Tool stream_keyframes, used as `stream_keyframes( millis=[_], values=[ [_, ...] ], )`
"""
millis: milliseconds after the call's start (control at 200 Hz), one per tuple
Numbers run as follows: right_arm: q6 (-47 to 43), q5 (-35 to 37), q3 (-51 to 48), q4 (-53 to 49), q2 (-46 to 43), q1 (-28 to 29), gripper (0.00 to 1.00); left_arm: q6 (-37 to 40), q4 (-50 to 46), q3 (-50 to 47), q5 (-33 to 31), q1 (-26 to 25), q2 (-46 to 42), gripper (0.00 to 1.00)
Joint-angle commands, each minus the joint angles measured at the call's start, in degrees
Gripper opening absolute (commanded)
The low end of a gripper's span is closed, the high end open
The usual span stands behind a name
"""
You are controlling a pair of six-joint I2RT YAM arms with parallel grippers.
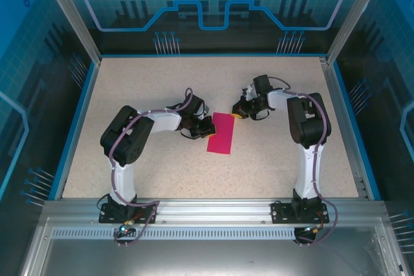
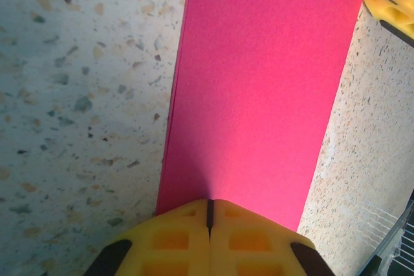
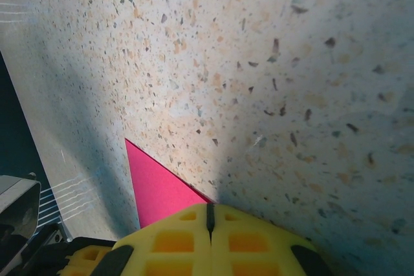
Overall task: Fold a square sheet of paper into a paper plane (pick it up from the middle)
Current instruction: Fold the square sheet of paper in half at the center of the table.
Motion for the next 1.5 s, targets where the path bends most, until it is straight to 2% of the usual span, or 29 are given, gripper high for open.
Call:
stream_keyframes(
  millis=[0,340,610,885,1075,1310,1496],
  values=[
    [0.49,-1.64,1.09,-0.63,-0.91,-0.87,0.00,0.96,-8.33,-2.77,-4.85,-0.55,3.45,0.00],
    [-1.57,3.44,2.69,-4.90,-0.43,0.27,0.00,1.13,-8.33,-2.77,-4.83,-0.54,3.45,0.00],
    [-0.13,-0.10,3.32,-1.93,-0.28,0.27,0.00,1.12,-8.54,-2.77,-4.85,-0.50,3.50,0.00],
    [-0.90,4.61,2.32,-4.17,2.88,0.41,0.00,1.08,-8.51,-2.75,-4.94,-0.54,3.49,0.00],
    [-1.18,5.23,1.87,-5.06,2.20,0.66,0.00,0.97,-8.42,-2.85,-5.04,-0.56,3.49,0.00],
    [-1.45,2.18,0.39,-4.79,-6.36,0.65,0.00,0.87,-8.41,-2.77,-5.12,-0.56,3.31,0.00],
    [0.38,1.47,-7.23,-1.89,-13.61,2.71,0.00,0.85,-8.32,-2.60,-5.04,-0.54,3.25,0.00]
  ],
)
